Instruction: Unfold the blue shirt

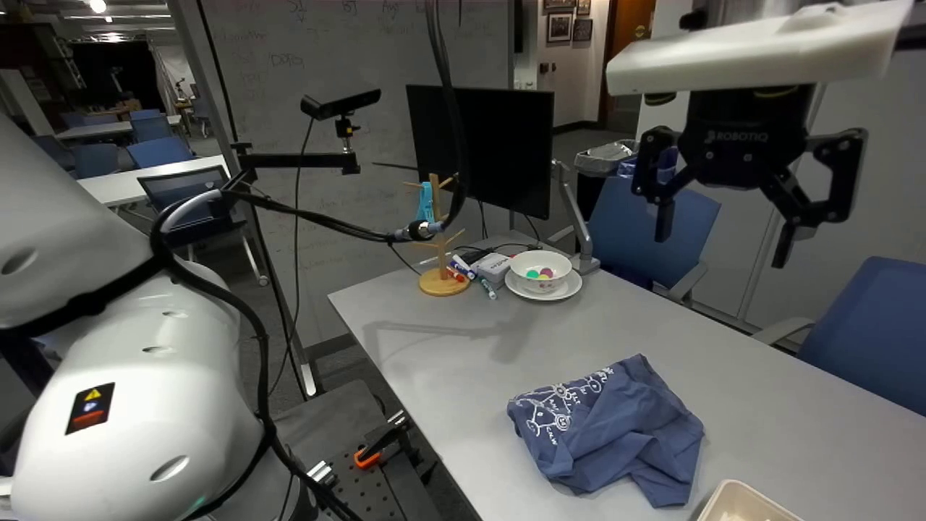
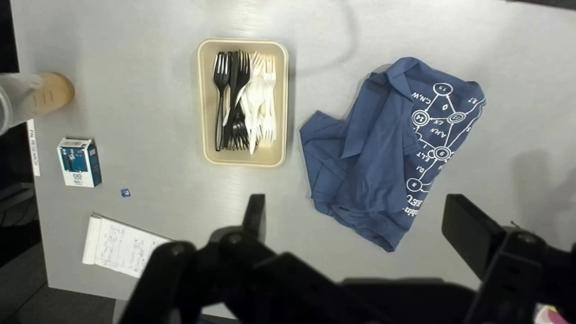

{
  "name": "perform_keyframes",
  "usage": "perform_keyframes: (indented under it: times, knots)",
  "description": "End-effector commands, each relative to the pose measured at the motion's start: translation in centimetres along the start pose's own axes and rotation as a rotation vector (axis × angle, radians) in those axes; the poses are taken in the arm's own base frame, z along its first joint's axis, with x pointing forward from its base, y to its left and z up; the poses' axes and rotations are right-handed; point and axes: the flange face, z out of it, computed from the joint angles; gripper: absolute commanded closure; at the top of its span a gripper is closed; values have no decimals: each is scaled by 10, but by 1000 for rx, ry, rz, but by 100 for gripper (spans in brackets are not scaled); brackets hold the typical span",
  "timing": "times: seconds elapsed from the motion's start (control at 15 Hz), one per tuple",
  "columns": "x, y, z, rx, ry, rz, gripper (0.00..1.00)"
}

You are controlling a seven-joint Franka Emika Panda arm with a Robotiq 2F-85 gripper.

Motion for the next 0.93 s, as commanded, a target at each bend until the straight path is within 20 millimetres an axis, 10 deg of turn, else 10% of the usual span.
perform_keyframes:
  times: [0.0, 0.47, 0.87]
  knots:
    - [18, -29, 9, 26, -20, -17, 0]
    - [57, -86, 69, 61, -91, -4, 0]
    - [60, -94, 154, 81, -141, 139, 0]
